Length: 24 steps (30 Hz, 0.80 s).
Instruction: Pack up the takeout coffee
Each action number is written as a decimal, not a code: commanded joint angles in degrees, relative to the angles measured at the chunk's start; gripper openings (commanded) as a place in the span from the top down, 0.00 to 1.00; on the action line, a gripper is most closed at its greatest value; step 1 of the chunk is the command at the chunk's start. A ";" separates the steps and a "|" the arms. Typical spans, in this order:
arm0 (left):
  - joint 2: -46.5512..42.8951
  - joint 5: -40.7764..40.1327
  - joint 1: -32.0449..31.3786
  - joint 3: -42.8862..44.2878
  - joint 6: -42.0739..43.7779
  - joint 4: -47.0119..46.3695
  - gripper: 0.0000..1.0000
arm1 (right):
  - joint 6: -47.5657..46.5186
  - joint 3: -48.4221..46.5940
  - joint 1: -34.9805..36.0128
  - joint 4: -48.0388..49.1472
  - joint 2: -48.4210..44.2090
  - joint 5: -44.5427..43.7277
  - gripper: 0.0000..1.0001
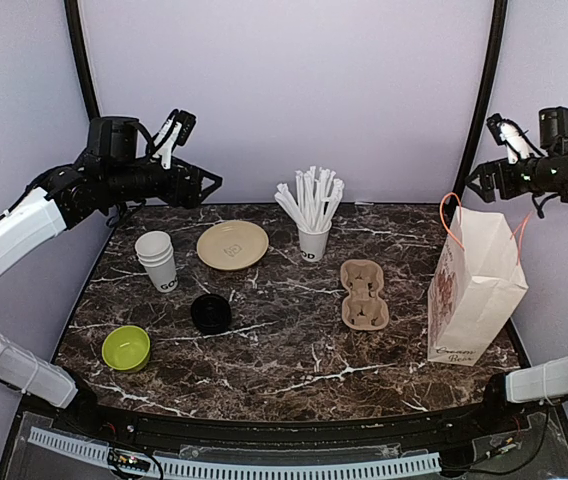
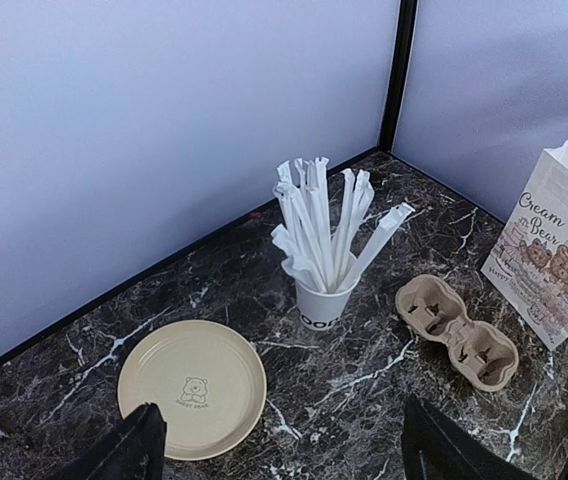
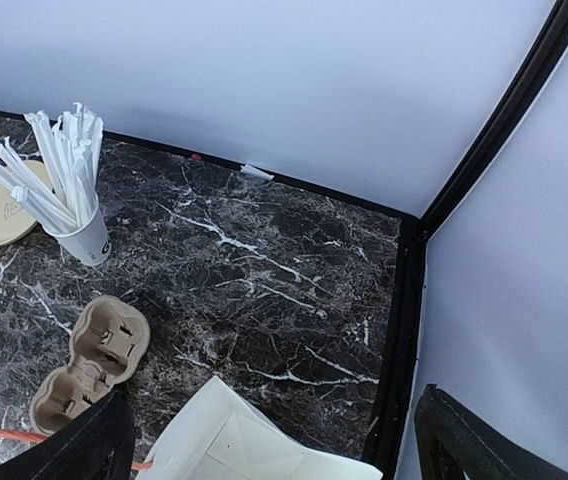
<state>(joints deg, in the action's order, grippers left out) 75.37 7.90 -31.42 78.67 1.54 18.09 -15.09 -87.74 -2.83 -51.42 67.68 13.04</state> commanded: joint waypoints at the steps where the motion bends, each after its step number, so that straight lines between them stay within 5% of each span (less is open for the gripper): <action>1: -0.92 -1.69 -0.40 0.20 4.01 0.84 0.16 | -7.38 -1.14 0.40 -2.68 1.71 -1.24 0.01; 5: -1.99 -0.81 -0.44 -2.67 4.97 -0.42 0.15 | -17.99 -1.07 0.42 -8.11 3.17 -3.01 0.03; 11: -4.16 0.91 -0.48 -7.51 6.21 -1.94 0.14 | -29.19 -2.86 0.61 -18.02 5.68 -2.78 0.24; 24: -5.71 2.00 -0.48 -9.79 6.76 -3.62 0.14 | -30.77 -3.81 0.93 -13.08 10.53 -8.43 0.35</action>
<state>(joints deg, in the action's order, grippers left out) 72.03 8.88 -31.73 69.95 7.35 16.53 -45.60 -89.78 -2.35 -68.47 76.27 6.48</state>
